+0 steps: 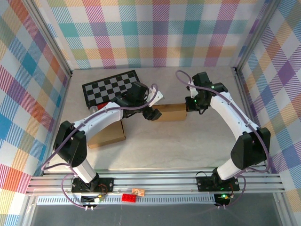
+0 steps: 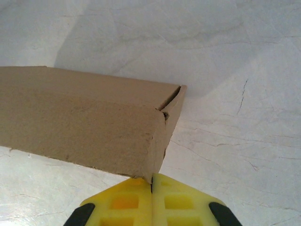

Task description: Fold the paper box

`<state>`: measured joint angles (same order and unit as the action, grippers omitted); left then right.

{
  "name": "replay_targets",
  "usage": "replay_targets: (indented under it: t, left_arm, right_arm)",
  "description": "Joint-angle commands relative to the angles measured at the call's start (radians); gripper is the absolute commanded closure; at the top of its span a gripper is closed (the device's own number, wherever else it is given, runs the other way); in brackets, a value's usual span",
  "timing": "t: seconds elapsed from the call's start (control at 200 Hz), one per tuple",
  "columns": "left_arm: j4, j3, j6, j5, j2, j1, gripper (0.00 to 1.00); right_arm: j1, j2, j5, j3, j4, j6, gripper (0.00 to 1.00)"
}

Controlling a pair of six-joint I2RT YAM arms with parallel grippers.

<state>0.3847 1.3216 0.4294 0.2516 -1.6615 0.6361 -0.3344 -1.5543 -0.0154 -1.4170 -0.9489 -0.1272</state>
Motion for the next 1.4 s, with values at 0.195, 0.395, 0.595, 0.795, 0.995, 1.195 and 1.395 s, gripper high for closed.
replay_targets:
  t: [0.195, 0.395, 0.595, 0.795, 0.995, 1.195, 1.395]
  left_arm:
    - [0.118, 0.097, 0.114, -0.044, -0.089, -0.004, 0.3]
    - [0.128, 0.115, 0.139, -0.043, -0.119, 0.004, 0.34]
    - [0.115, 0.111, 0.144, -0.054, -0.125, 0.004, 0.37]
    - [0.111, 0.114, 0.147, -0.052, -0.133, 0.002, 0.38]
    - [0.1, 0.12, 0.133, -0.039, -0.134, -0.006, 0.39]
    - [0.105, 0.142, 0.078, 0.01, -0.138, -0.03, 0.37]
    - [0.117, 0.162, 0.038, 0.048, -0.144, -0.049, 0.36]
  right_arm:
    - [-0.002, -0.069, -0.082, -0.088, -0.11, 0.012, 1.0]
    - [0.004, -0.125, -0.109, -0.164, -0.164, -0.011, 1.0]
    - [0.018, -0.165, -0.123, -0.232, -0.215, -0.02, 1.0]
    - [0.025, -0.199, -0.136, -0.279, -0.246, -0.031, 1.0]
    - [0.026, -0.195, -0.123, -0.243, -0.207, -0.008, 1.0]
    - [0.025, -0.186, -0.095, -0.187, -0.12, 0.015, 1.0]
    - [0.025, -0.195, -0.08, -0.18, -0.082, 0.025, 1.0]
